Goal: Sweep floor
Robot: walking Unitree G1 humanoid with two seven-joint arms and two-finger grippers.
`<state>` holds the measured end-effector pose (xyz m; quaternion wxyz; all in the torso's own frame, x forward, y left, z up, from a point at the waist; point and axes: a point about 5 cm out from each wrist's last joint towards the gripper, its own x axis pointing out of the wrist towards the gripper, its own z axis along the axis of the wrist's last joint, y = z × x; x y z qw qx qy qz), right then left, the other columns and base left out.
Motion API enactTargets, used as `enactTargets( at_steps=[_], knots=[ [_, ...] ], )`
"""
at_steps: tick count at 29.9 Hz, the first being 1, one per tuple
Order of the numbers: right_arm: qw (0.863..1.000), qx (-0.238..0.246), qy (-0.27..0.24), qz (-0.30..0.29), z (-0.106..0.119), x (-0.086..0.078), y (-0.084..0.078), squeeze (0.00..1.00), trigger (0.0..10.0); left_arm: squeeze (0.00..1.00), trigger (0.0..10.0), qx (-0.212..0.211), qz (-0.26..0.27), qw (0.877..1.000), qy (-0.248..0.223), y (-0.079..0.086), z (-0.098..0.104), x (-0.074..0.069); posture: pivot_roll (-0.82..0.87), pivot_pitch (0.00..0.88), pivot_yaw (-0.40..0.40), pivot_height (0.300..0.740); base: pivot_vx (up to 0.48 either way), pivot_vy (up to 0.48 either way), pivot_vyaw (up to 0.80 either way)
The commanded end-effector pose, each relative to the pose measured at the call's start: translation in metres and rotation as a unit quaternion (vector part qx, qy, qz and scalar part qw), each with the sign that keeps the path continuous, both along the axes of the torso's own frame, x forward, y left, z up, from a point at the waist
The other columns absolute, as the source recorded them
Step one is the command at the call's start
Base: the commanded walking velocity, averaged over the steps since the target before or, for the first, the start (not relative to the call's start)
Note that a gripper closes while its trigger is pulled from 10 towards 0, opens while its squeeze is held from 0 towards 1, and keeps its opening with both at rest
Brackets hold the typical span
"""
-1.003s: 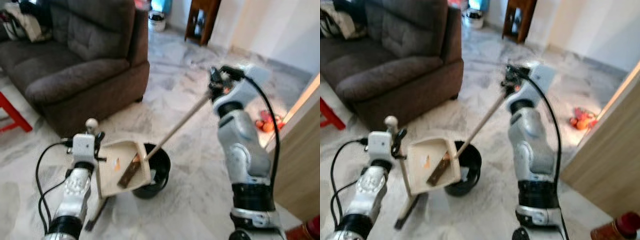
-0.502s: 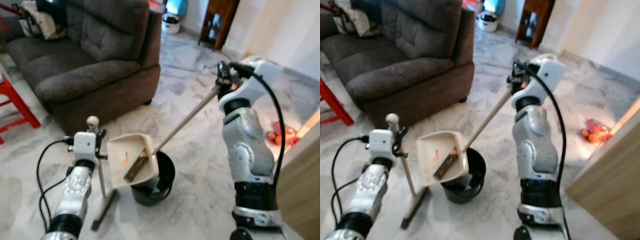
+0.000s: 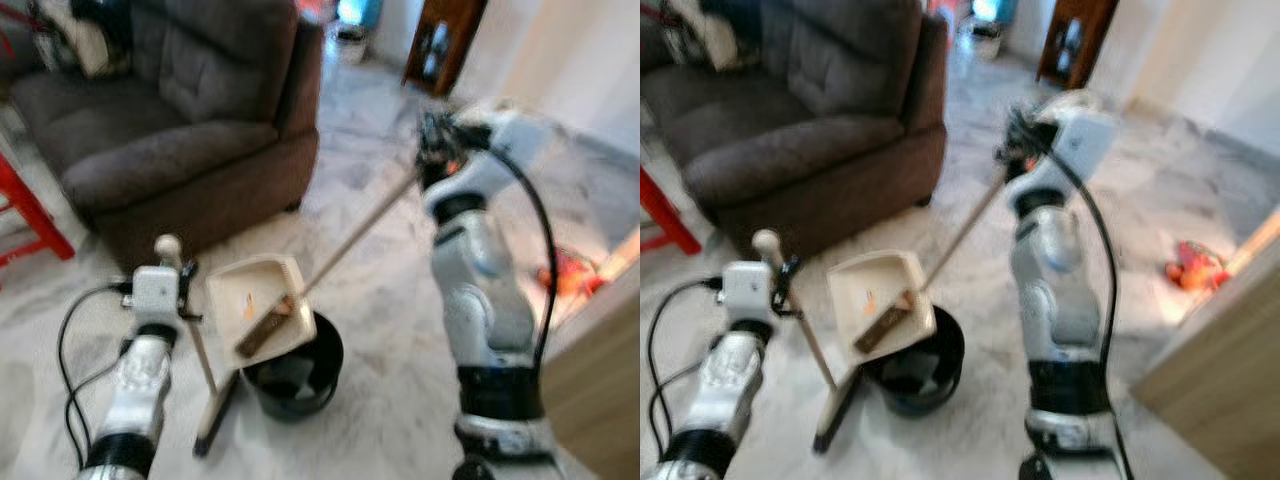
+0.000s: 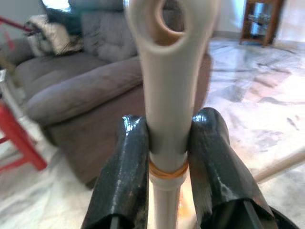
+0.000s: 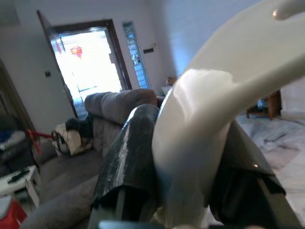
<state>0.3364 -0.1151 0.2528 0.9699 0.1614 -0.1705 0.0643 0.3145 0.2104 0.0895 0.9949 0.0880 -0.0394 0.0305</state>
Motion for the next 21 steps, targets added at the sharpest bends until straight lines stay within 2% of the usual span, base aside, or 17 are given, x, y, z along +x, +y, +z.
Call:
enactTargets(
  at_steps=[1, 16, 21],
  knots=[
    [0.999, 0.009, -0.044, 0.0, 0.017, -0.004, 0.0, 0.0, 10.0, 0.0, 10.0, 0.002, -0.013, 0.999, -0.03, -0.004, 0.012, 0.004, 0.03, 0.0, -0.046, 0.74, 0.0, 0.0, 0.0],
    [0.998, -0.016, -0.057, 0.021, 0.017, -0.008, 0.011, 0.0, 10.0, 0.0, 10.0, 0.003, -0.012, 1.0, -0.027, -0.005, 0.01, 0.002, 0.03, 0.0, -0.049, 0.74, 0.0, 0.0, 0.0],
    [0.995, -0.027, -0.082, 0.046, 0.022, -0.013, 0.017, 0.0, 10.0, 0.0, 10.0, 0.006, -0.006, 1.0, -0.023, -0.003, 0.008, 0.001, 0.03, 0.0, -0.053, 0.74, 0.0, 0.0, 0.0]
  ],
)
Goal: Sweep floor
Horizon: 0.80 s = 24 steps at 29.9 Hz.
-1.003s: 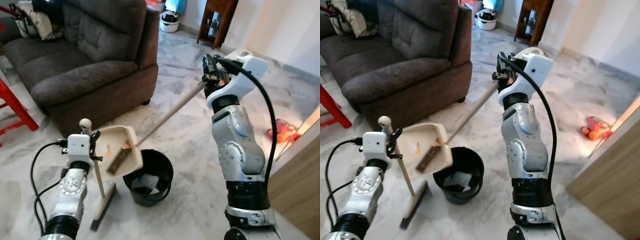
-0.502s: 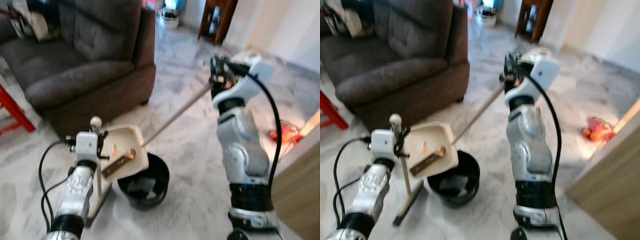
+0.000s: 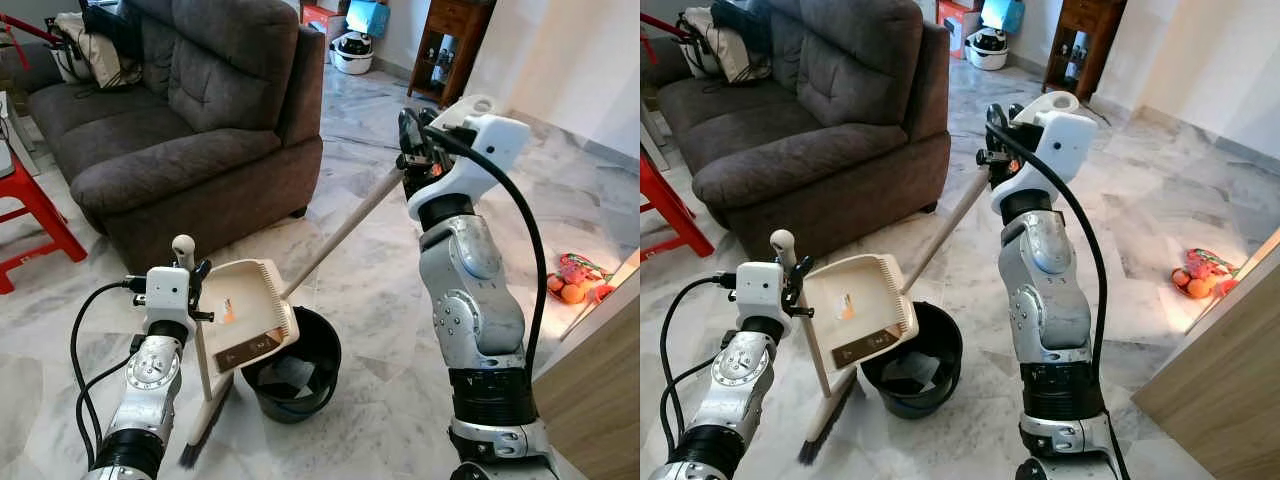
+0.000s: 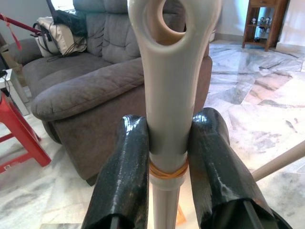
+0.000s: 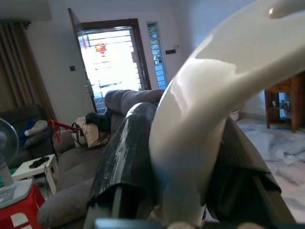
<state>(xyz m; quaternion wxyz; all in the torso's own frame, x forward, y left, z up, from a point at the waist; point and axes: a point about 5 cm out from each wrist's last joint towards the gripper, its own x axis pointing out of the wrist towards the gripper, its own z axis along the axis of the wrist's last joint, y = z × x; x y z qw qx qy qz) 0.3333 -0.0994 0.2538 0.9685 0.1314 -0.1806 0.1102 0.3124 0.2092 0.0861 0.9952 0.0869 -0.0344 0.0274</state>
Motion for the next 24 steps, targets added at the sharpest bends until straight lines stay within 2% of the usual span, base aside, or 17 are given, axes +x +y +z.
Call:
enactTargets(
  at_steps=[1, 14, 17, 24],
  knots=[
    [0.997, 0.011, -0.072, 0.02, 0.022, -0.011, 0.004, 0.0, 10.0, 0.0, 10.0, 0.008, -0.003, 1.0, -0.028, -0.002, 0.01, 0.002, 0.03, 0.0, -0.053, 0.74, 0.0, 0.0, 0.0],
    [0.985, 0.011, -0.136, 0.102, 0.031, -0.029, 0.024, 0.0, 10.0, 0.0, 10.0, 0.015, -0.006, 0.999, -0.03, -0.002, 0.011, 0.002, 0.03, 0.0, -0.053, 0.74, 0.0, 0.0, 0.0],
    [0.982, -0.004, -0.153, 0.112, 0.031, -0.034, 0.029, 0.0, 10.0, 0.0, 10.0, 0.019, -0.008, 0.999, -0.03, -0.002, 0.012, 0.002, 0.03, 0.0, -0.053, 0.74, 0.0, 0.0, 0.0],
    [0.981, -0.031, -0.139, 0.129, 0.021, -0.036, 0.039, 0.0, 10.0, 0.0, 10.0, 0.02, -0.008, 0.999, -0.028, -0.002, 0.011, 0.002, 0.03, 0.0, -0.05, 0.74, 0.0, 0.0, 0.0]
  ],
)
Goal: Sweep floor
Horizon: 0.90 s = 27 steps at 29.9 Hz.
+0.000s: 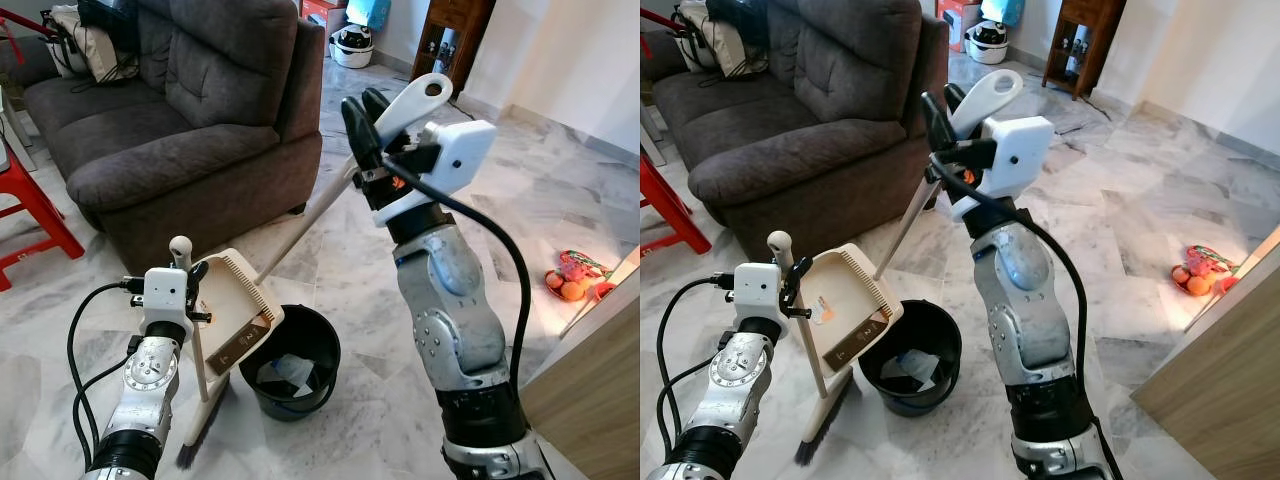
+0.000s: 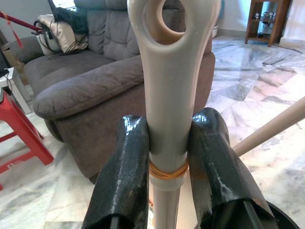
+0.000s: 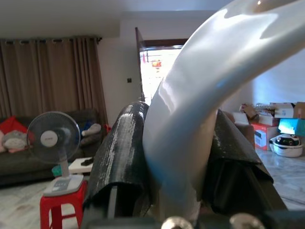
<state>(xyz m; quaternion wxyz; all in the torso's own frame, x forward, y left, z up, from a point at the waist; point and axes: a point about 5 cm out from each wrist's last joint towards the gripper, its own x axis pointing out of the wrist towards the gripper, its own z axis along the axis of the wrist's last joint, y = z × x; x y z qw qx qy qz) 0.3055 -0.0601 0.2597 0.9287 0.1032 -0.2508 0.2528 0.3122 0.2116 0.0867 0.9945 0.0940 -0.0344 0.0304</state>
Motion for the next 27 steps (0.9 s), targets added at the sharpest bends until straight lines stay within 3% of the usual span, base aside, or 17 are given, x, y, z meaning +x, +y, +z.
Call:
enactTargets(
  at_steps=[1, 2, 5, 9, 14, 18, 27],
  knots=[
    [0.999, 0.012, -0.039, 0.003, 0.015, -0.008, 0.0, 0.0, 10.0, 0.0, 10.0, 0.013, -0.011, 0.999, -0.028, -0.005, 0.01, 0.002, 0.03, 0.0, -0.05, 0.74, 0.0, 0.0, 0.0],
    [0.999, 0.012, -0.039, 0.003, 0.015, -0.008, 0.0, 0.0, 10.0, 0.0, 10.0, 0.013, -0.011, 0.999, -0.028, -0.005, 0.01, 0.002, 0.03, 0.0, -0.05, 0.74, 0.0, 0.0, 0.0],
    [0.995, 0.0, 0.017, -0.094, 0.004, 0.011, -0.019, 0.0, 10.0, 0.0, 10.0, 0.012, -0.011, 1.0, -0.027, -0.005, 0.01, 0.003, 0.03, 0.0, -0.052, 0.74, 0.0, 0.0, 0.0],
    [0.992, 0.016, 0.027, -0.123, 0.002, 0.016, -0.031, 0.0, 10.0, 0.0, 10.0, 0.011, -0.01, 1.0, -0.028, -0.006, 0.01, 0.002, 0.03, 0.0, -0.054, 0.74, 0.0, 0.0, 0.0],
    [0.989, 0.031, 0.008, -0.143, 0.007, 0.014, -0.039, 0.0, 10.0, 0.0, 10.0, 0.01, -0.009, 0.999, -0.029, -0.006, 0.01, 0.002, 0.02, 0.0, -0.055, 0.74, 0.0, 0.0, 0.0],
    [0.986, 0.006, -0.03, -0.164, 0.013, 0.011, -0.039, 0.0, 10.0, 0.0, 10.0, 0.01, -0.01, 0.999, -0.03, -0.006, 0.01, 0.002, 0.02, 0.0, -0.056, 0.74, 0.0, 0.0, 0.0],
    [0.976, 0.009, -0.068, -0.209, 0.018, 0.007, -0.046, 0.0, 10.0, 0.0, 10.0, 0.01, -0.01, 0.999, -0.03, -0.006, 0.011, 0.002, 0.03, 0.0, -0.055, 0.74, 0.0, 0.0, 0.0]
  ],
)
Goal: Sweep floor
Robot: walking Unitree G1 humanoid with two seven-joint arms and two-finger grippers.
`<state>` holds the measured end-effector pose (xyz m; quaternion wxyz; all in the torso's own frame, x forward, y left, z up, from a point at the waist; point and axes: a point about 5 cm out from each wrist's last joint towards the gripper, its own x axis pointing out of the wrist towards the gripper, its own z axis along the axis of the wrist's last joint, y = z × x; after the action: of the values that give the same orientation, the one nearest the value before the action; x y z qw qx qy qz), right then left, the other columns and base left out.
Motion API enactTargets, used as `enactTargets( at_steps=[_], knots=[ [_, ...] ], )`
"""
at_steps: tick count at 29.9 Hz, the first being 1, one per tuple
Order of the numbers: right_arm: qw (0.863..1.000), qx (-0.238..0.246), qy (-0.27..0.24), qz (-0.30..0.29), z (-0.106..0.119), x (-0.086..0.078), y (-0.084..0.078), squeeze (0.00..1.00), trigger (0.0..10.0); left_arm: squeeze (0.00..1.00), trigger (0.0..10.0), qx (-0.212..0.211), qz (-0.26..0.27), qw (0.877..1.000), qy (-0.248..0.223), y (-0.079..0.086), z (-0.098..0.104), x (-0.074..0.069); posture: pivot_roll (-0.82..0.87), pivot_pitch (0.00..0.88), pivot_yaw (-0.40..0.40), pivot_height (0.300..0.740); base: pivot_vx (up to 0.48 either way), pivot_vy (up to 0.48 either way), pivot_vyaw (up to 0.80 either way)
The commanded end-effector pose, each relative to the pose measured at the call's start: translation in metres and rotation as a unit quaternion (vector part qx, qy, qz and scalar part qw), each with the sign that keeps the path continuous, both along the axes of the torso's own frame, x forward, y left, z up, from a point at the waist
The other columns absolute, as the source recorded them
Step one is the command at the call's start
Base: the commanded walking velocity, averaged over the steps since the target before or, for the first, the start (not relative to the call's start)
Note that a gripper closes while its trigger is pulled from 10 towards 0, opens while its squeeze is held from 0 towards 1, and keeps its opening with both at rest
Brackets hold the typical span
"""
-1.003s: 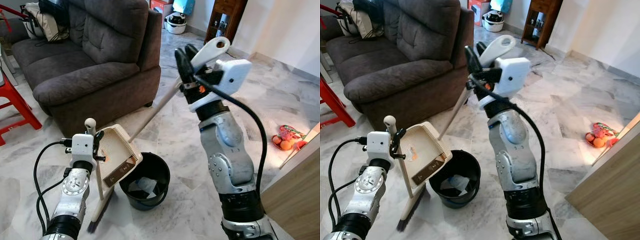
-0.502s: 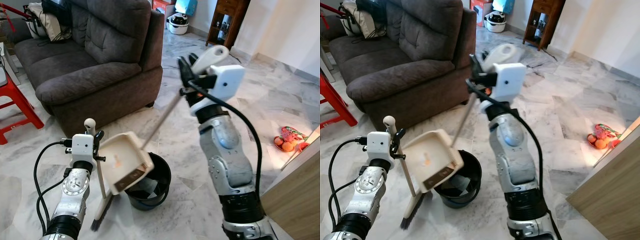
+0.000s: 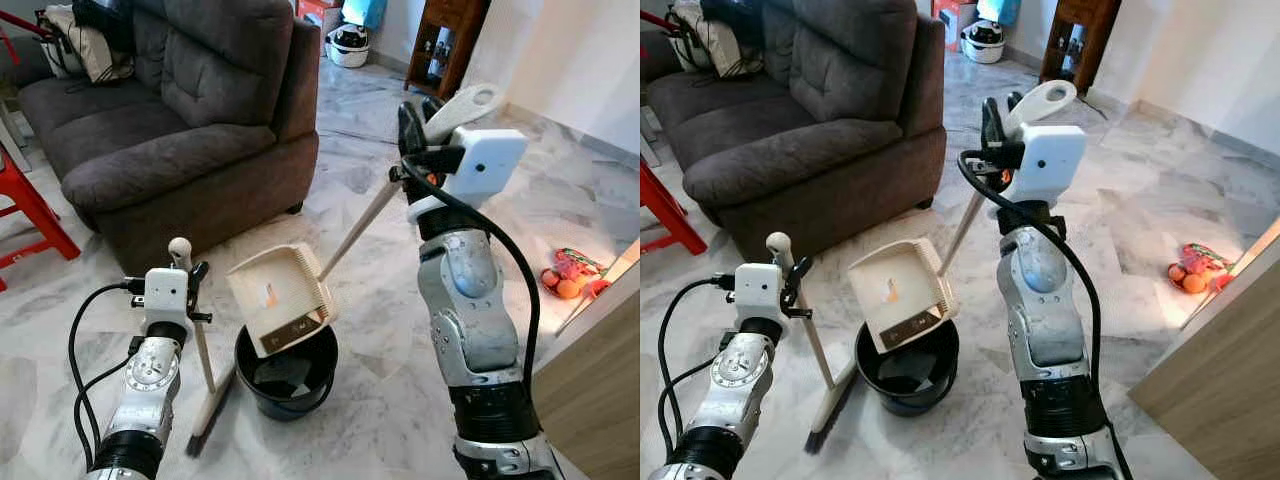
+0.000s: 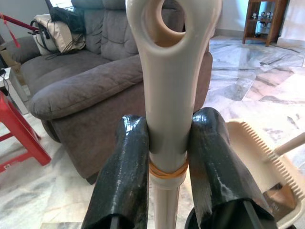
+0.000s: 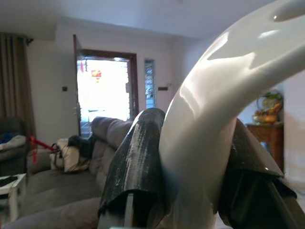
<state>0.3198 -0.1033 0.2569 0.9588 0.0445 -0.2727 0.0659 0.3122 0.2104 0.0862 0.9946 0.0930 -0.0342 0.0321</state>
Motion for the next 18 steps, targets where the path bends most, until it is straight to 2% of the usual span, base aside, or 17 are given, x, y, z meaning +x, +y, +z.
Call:
enactTargets(
  at_steps=[1, 9, 18],
  knots=[
    [0.998, 0.001, -0.066, -0.012, 0.021, -0.008, -0.003, 0.0, 10.0, 0.0, 10.0, 0.011, -0.012, 0.999, -0.03, -0.005, 0.011, 0.002, 0.02, 0.0, -0.055, 0.74, 0.0, 0.0, 0.0],
    [0.994, 0.034, -0.091, 0.04, 0.023, -0.017, 0.007, 0.0, 10.0, 0.0, 10.0, 0.012, -0.014, 0.999, -0.031, -0.005, 0.011, 0.003, 0.02, 0.0, -0.054, 0.74, 0.0, 0.0, 0.0],
    [0.991, 0.034, -0.094, 0.086, 0.017, -0.023, 0.018, 0.0, 10.0, 0.0, 10.0, 0.012, -0.016, 0.999, -0.031, -0.005, 0.011, 0.002, 0.02, 0.0, -0.054, 0.74, 0.0, 0.0, 0.0]
  ],
)
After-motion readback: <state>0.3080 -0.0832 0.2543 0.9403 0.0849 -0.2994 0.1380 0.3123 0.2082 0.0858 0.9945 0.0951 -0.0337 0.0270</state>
